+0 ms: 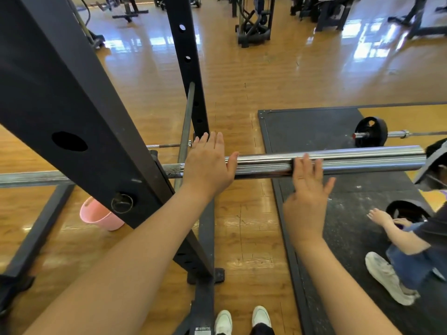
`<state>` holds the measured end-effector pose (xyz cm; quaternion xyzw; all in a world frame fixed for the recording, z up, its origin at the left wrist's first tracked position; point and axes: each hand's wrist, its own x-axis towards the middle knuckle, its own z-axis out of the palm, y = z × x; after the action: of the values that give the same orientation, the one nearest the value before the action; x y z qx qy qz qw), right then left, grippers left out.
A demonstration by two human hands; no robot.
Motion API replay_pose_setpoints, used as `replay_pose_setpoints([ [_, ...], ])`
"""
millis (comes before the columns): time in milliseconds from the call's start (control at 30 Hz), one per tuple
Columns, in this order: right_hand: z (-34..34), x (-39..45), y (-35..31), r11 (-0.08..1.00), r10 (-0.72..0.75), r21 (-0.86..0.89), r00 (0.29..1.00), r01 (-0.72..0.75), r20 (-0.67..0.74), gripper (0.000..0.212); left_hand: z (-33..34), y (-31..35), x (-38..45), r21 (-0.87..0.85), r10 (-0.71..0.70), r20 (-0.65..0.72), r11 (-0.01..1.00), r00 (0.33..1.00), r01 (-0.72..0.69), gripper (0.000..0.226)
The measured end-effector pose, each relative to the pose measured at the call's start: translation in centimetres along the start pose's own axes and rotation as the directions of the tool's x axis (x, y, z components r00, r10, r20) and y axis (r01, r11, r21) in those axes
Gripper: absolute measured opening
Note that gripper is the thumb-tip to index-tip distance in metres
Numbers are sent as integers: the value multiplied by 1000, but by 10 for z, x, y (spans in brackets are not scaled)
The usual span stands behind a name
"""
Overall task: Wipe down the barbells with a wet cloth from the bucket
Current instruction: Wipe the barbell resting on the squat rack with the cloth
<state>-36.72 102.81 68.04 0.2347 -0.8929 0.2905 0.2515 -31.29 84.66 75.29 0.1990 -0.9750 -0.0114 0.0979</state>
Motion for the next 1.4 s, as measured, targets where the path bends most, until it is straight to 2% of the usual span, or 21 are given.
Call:
replay_pose_setpoints([
  [133,0,15,0,979,205,5,975,-205,-81,75,0,0,0,40,-1,-24,999,1000,2,78],
  [200,11,8,-24,990,138,6,987,-138,-78,77,0,0,0,35,-2,-15,999,1000,2,76],
  [300,22,-9,-45,996,-90,7,996,90,10,69,-2,1,-1,31,-2,-3,1000,1000,2,70],
  [400,12,-5,-26,988,-155,-13,987,155,36,65,-2,1,-1,33,1,4,999,1000,-1,64],
  [567,-5,11,3,994,108,5,994,-108,-9,75,-4,0,-2,22,15,-7,1000,1000,-15,62],
  [633,0,10,-9,989,145,21,989,-145,3,76,-5,1,-2,19,14,-7,1000,1000,-13,62],
  [800,4,-2,-18,997,-83,8,995,83,56,75,-5,2,-3,20,5,-2,1000,1000,-5,62],
  [933,1,7,-7,999,51,-17,998,-51,25,72,-3,0,-3,20,12,-18,1000,1000,-12,62],
  [967,4,6,-14,999,35,-24,999,-34,26,74,-3,-1,-3,18,13,-23,1000,1000,-13,61],
  [1100,14,-11,-30,971,-231,-41,967,236,111,73,-1,0,-3,7,7,-25,1000,1000,-7,62],
  [1167,7,-6,-16,978,-190,-64,976,197,107,79,0,0,-2,9,6,-31,1000,999,-6,61],
  [1300,-3,7,-1,994,63,-98,996,-58,55,81,0,-2,-2,6,11,-39,1000,999,-10,63],
  [1333,0,7,-6,993,78,-96,996,-74,37,81,0,-1,-2,2,13,-39,1000,999,-13,64],
  [1400,9,-1,-20,995,-17,-101,999,22,48,81,1,-1,-2,-4,18,-33,1000,999,-19,62],
])
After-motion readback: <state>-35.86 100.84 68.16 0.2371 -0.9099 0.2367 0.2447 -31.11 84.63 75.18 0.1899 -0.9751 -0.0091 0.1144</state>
